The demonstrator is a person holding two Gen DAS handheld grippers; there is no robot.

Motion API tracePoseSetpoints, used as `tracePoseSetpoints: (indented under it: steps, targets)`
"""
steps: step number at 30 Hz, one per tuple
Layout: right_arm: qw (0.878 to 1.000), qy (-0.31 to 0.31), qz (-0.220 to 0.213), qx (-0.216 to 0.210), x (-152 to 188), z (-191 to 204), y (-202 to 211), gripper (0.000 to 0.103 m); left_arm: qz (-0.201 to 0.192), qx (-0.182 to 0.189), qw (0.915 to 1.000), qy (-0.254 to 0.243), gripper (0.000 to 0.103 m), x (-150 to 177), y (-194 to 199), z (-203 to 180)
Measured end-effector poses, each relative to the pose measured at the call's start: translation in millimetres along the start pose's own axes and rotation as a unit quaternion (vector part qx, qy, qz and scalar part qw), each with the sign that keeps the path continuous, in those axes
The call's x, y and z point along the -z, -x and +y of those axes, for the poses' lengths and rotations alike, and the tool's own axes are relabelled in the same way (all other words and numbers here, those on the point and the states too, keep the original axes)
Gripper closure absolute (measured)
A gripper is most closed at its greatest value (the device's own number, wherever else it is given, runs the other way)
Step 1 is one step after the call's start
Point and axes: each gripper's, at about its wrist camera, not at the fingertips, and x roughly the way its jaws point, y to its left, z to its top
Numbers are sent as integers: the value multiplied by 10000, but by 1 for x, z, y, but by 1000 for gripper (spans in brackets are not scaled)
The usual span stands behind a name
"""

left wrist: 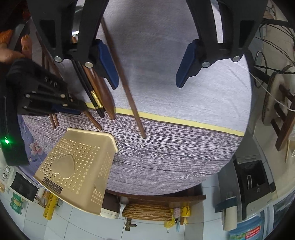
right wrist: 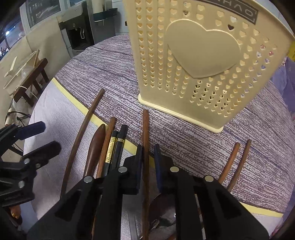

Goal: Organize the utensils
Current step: 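Grasp a brown chopstick with the right tool while the left tool grasps another, then lift both chopsticks over the cream holder and open both tools to drop them in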

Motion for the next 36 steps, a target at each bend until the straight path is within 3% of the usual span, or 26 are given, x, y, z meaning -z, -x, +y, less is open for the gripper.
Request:
tracePoseSetpoints:
  steps: [6, 19, 23, 30, 36]
  targets:
    - [10000, -68, 18, 59, -1, 1, 0, 90, 273, -237, 9993, 3, 59, -17, -28, -15]
    - [9999, -142, 18, 38, -5, -7, 0, 93, 347, -820, 9960, -53, 73, -47, -54, -24]
    - [9999, -150, -20, 26, -7, -7, -1, 95, 326, -921, 9952, -53, 91, -48, -54, -24]
    - [9993, -248, -238, -129, -3, -13, 5, 95, 281, -825, 9962, 49, 94, -47, -53, -22]
    - [9965, -221, -787, -188, 2, -18, 43, 95, 13, -559, 9983, 161, 95, -50, -32, -18]
